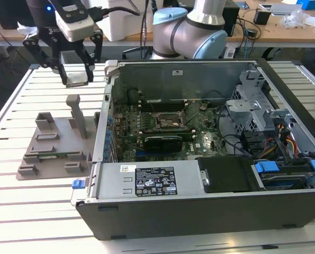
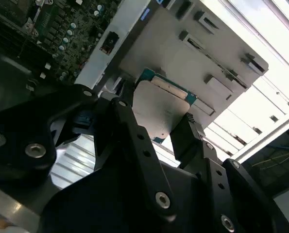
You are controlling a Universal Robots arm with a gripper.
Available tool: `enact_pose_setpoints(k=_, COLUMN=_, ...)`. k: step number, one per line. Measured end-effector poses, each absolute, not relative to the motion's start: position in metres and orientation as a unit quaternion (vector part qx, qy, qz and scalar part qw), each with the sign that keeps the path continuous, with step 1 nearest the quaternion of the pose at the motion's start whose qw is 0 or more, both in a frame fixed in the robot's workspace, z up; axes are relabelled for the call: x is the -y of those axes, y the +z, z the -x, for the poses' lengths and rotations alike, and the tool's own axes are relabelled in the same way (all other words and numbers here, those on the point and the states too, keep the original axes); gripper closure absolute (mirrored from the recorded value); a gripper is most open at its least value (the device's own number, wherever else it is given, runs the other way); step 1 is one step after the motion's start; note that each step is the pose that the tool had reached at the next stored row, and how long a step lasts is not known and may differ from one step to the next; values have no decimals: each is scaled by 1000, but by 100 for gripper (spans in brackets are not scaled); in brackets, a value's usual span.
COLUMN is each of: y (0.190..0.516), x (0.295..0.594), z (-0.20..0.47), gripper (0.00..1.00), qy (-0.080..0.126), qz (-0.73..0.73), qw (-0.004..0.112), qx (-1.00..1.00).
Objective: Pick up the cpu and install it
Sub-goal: 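Pick up the cpu and move it towards the insertion slot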
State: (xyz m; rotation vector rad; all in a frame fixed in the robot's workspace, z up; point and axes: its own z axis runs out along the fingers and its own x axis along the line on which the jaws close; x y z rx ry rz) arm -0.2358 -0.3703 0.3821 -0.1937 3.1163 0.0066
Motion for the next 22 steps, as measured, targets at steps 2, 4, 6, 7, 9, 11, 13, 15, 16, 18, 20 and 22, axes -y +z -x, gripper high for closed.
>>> enact_pose_setpoints(k=2, y=382, x=370, z=228, gripper=45, qy=2, qz=62, qw=9, qx=-998)
enact_pose_setpoints(k=4, y=382, x=370, z=219, gripper=45, qy=2, qz=62, qw=9, qx=-998)
enact_pose_setpoints(k=6, y=381, x=369, z=209, gripper=45, qy=2, qz=62, qw=9, qx=-998)
enact_pose_setpoints(k=7, y=381, x=369, z=202, gripper=45, qy=2, qz=62, qw=9, qx=-998)
enact_pose_setpoints(k=9, y=381, x=368, z=194, gripper=45, qy=2, qz=62, qw=9, qx=-998)
enact_pose_setpoints(k=11, y=379, x=366, z=179, gripper=45, qy=2, qz=62, qw=8, qx=-998)
enact_pose_setpoints(k=13, y=378, x=364, z=165, gripper=45, qy=2, qz=62, qw=7, qx=-998)
enact_pose_setpoints(k=15, y=376, x=361, z=151, gripper=45, qy=2, qz=62, qw=6, qx=-998)
enact_pose_setpoints(k=16, y=374, x=359, z=143, gripper=45, qy=2, qz=62, qw=6, qx=-998)
enact_pose_setpoints(k=18, y=372, x=358, z=136, gripper=45, qy=2, qz=62, qw=6, qx=-998)
enact_pose_setpoints(k=20, y=371, x=356, z=129, gripper=45, qy=2, qz=62, qw=6, qx=-998)
enact_pose_setpoints(k=22, y=370, x=356, z=123, gripper=45, qy=2, qz=62, qw=5, qx=-998)
